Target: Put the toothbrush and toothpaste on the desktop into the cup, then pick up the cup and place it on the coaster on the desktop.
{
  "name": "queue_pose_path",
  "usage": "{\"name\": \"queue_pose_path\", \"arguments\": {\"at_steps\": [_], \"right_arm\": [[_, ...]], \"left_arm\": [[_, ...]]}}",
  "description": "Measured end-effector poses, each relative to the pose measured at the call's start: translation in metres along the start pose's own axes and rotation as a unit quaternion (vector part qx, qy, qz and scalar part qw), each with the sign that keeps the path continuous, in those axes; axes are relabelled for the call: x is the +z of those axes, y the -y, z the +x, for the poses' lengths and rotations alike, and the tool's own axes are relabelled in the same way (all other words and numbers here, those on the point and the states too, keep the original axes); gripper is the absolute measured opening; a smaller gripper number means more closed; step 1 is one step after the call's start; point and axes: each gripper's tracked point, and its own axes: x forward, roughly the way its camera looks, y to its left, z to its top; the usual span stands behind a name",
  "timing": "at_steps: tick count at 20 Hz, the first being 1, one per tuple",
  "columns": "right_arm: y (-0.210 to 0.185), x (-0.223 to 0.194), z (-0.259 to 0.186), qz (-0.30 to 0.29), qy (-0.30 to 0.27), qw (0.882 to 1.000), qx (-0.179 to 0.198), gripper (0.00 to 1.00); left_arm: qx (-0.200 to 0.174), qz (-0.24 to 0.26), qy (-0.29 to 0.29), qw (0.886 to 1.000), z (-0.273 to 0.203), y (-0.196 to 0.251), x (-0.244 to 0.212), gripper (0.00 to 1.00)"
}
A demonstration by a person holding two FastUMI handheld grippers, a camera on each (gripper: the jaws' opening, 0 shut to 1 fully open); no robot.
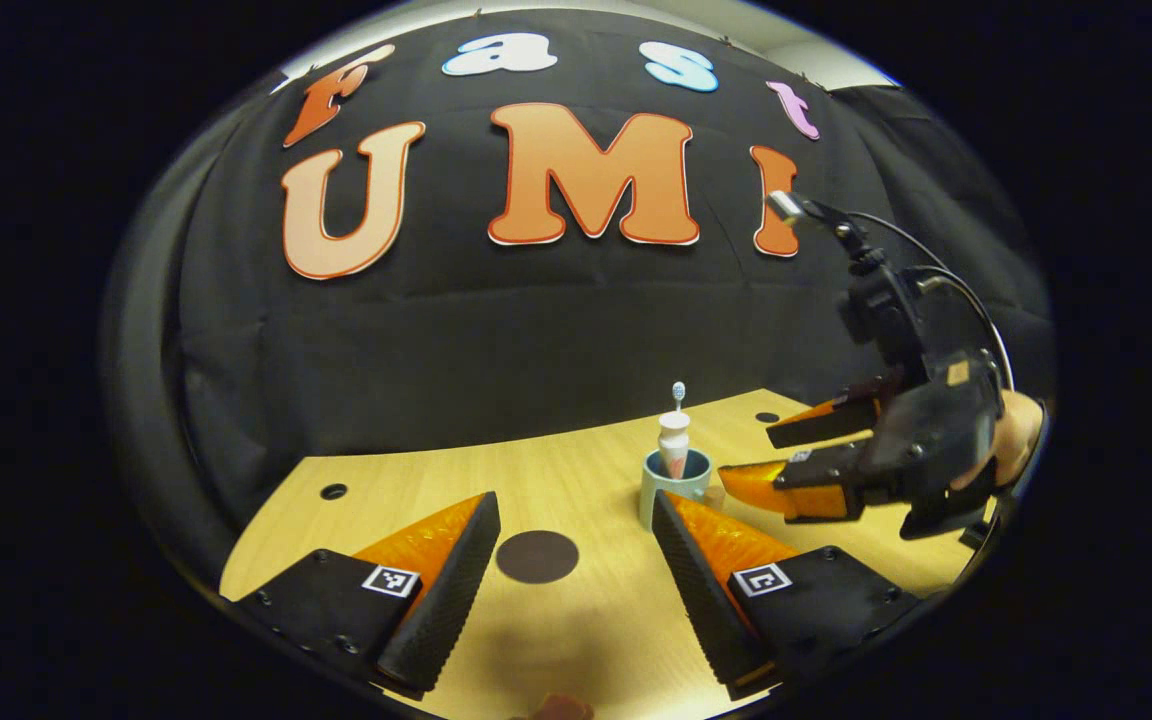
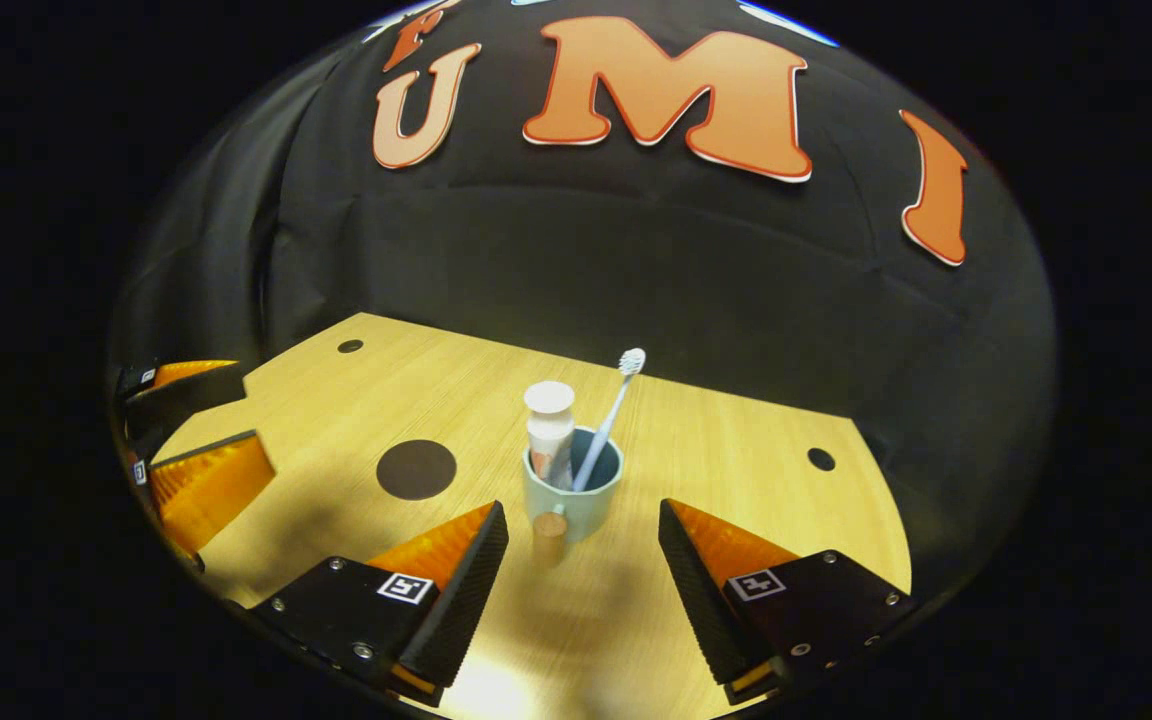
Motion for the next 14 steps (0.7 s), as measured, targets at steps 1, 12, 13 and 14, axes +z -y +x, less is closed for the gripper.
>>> {"name": "queue_pose_path", "arguments": {"at_steps": [1,12,13,14], "right_arm": [[-0.005,0.0,0.004,0.004,-0.011,1.0,0.005,0.9],[0.006,-0.005,0.034,0.045,-0.137,0.989,-0.041,0.8],[0.007,-0.009,0.038,0.056,-0.15,0.986,-0.041,0.78],[0.008,-0.015,0.043,0.065,-0.167,0.983,-0.045,0.76]], "left_arm": [[0.01,0.004,0.002,1.0,-0.01,-0.01,0.0,0.98],[0.065,-0.007,0.004,0.998,-0.058,-0.071,-0.031,0.98],[0.063,-0.01,0.006,0.998,-0.06,-0.072,-0.032,0.98],[0.062,-0.012,0.006,0.998,-0.062,-0.071,-0.033,0.98]]}}
